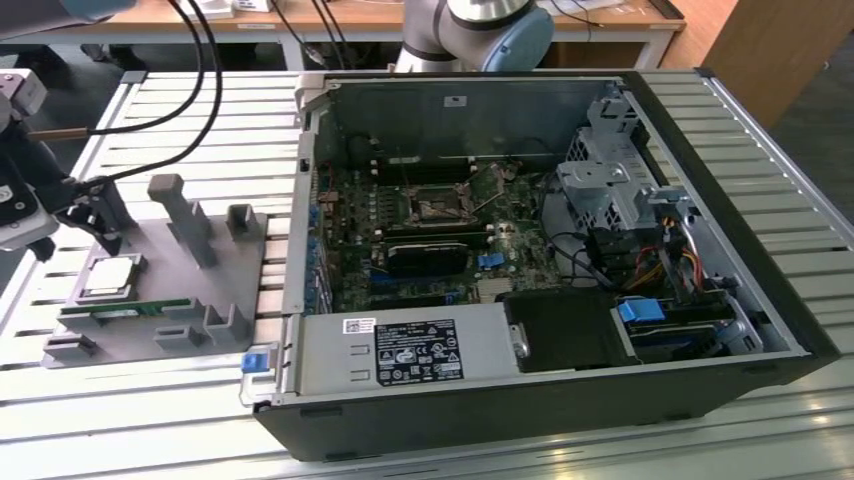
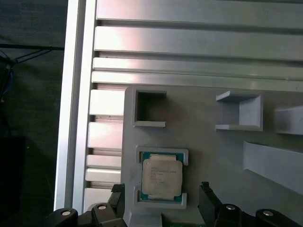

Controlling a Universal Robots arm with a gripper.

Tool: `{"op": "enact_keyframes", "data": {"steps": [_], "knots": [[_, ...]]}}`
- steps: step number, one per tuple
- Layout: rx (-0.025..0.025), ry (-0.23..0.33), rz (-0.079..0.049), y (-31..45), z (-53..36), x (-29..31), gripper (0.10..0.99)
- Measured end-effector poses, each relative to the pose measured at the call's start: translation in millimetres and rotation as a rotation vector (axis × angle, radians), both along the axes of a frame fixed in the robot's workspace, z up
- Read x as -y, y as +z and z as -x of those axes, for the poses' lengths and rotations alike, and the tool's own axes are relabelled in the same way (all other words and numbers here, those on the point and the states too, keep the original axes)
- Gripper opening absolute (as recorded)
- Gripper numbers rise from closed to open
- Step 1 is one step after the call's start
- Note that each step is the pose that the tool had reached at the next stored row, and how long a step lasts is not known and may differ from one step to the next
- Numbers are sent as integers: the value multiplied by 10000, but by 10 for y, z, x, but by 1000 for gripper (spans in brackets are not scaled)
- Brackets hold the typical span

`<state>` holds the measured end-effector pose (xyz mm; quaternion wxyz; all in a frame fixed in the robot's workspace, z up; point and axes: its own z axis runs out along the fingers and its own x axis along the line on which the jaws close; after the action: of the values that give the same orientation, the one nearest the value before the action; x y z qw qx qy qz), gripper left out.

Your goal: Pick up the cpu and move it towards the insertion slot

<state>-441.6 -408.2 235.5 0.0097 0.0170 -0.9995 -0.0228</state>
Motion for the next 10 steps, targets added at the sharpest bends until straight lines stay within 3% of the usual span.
{"op": "enact_keyframes", "data": {"steps": [10], "knots": [[4,0,-23,-86,0,9,722]]}}
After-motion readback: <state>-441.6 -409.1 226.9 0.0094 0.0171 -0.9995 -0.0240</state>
